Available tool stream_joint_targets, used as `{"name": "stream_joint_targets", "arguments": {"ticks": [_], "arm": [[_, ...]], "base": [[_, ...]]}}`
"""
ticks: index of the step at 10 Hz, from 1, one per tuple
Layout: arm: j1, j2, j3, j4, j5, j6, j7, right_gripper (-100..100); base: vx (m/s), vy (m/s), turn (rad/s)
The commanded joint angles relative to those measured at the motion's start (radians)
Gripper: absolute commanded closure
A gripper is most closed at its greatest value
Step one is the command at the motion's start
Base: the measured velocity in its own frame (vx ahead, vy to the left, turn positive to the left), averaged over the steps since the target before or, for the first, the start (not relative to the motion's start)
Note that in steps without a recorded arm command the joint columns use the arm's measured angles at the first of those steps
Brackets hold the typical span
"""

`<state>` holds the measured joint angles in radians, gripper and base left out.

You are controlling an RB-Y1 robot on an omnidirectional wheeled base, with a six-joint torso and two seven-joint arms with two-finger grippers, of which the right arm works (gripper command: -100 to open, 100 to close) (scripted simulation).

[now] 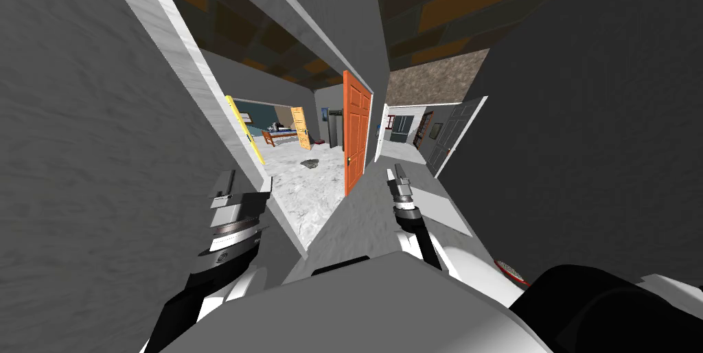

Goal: Push the door open

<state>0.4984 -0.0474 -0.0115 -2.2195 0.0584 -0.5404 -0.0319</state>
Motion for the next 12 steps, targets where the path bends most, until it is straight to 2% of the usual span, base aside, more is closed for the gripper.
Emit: {"name": "stream_joint_targets", "arguments": {"ticks": [1,5,12], "arm": [[-0.011,-0.007,0.011,0.031,-0.005,-0.006,-0.002,-100],[-0.037,-0.023,0.036,0.106,-0.017,-0.020,-0.007,-100],[-0.082,-0.046,0.079,0.232,-0.036,-0.043,-0.015,-100]], "base": [[0.069,-0.028,0.071],[0.160,-0.076,0.093],[0.097,-0.059,0.071]]}}
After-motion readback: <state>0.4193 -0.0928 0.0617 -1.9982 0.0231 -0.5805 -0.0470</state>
